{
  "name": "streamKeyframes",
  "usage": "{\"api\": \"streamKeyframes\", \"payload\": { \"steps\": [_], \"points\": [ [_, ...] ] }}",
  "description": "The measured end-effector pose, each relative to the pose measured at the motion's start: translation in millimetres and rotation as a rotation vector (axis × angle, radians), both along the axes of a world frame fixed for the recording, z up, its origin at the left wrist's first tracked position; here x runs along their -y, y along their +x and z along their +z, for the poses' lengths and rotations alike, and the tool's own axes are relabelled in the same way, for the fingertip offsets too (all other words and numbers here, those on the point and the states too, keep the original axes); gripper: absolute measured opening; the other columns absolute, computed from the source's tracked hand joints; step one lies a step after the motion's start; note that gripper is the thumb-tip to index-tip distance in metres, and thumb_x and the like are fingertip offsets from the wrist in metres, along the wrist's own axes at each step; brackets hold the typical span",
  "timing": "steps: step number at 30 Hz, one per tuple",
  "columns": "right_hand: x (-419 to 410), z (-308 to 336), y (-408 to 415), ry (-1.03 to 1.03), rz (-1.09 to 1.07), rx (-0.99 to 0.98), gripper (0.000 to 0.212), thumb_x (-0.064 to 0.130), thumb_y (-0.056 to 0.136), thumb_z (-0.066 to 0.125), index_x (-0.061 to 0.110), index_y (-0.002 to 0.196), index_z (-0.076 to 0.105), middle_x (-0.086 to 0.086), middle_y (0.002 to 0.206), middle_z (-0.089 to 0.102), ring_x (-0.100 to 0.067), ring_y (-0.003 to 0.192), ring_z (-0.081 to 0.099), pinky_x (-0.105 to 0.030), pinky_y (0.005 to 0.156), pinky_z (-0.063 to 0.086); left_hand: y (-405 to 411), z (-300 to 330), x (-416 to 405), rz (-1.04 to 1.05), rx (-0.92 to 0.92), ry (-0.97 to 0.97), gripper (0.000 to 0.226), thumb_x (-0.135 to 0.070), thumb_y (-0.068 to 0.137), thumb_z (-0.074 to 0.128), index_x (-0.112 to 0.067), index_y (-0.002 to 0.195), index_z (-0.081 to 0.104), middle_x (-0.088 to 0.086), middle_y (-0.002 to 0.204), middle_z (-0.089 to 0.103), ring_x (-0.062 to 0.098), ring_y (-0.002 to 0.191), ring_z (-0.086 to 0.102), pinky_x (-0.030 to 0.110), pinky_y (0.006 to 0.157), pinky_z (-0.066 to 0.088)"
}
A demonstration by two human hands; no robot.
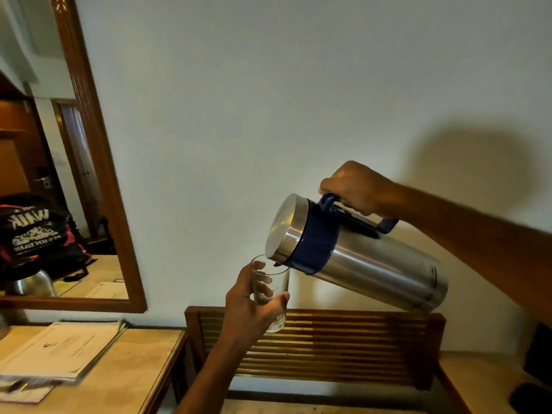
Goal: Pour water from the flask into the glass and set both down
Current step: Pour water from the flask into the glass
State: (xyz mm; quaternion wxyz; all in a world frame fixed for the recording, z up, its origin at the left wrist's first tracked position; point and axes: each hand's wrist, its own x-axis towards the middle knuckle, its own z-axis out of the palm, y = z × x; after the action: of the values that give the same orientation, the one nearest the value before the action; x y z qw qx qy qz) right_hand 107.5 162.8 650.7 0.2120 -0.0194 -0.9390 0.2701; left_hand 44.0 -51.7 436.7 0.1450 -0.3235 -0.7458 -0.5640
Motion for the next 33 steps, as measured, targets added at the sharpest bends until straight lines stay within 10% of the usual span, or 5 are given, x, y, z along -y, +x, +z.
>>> {"api": "streamKeyframes", "payload": {
  "steps": [10, 15, 33],
  "points": [
    [23, 45, -5, 0.387, 0.093, 0.136, 0.036, 0.049, 0.057, 0.042, 0.015, 0.047, 0.035, 0.004, 0.047, 0.031, -0.017, 0.049, 0.027, -0.037, 0.051, 0.027, -3, 7, -17, -0.061, -0.068, 0.006, 0.059, -0.046, 0.067, 0.079, -0.037, 0.117, 0.048, -0.01, 0.096, 0.063, 0.006, 0.088, 0.064, 0.012, 0.064, 0.056],
    [31, 53, -4, 0.458, 0.079, 0.142, 0.041, 0.027, 0.079, 0.052, 0.015, 0.046, 0.031, 0.002, 0.048, 0.028, -0.013, 0.045, 0.024, -0.033, 0.047, 0.023, -2, 10, -22, -0.094, -0.061, 0.021, 0.056, -0.052, 0.067, 0.075, -0.055, 0.113, 0.044, -0.022, 0.105, 0.06, -0.003, 0.101, 0.06, 0.006, 0.064, 0.052],
    [33, 53, -7, 0.536, 0.083, 0.153, 0.04, 0.023, 0.082, 0.05, 0.014, 0.047, 0.031, 0.001, 0.048, 0.028, -0.015, 0.046, 0.024, -0.032, 0.047, 0.022, -7, 4, -31, -0.134, -0.023, 0.057, 0.056, -0.052, 0.064, 0.075, -0.05, 0.113, 0.048, -0.02, 0.104, 0.061, 0.009, 0.097, 0.064, 0.016, 0.068, 0.057]
  ]
}}
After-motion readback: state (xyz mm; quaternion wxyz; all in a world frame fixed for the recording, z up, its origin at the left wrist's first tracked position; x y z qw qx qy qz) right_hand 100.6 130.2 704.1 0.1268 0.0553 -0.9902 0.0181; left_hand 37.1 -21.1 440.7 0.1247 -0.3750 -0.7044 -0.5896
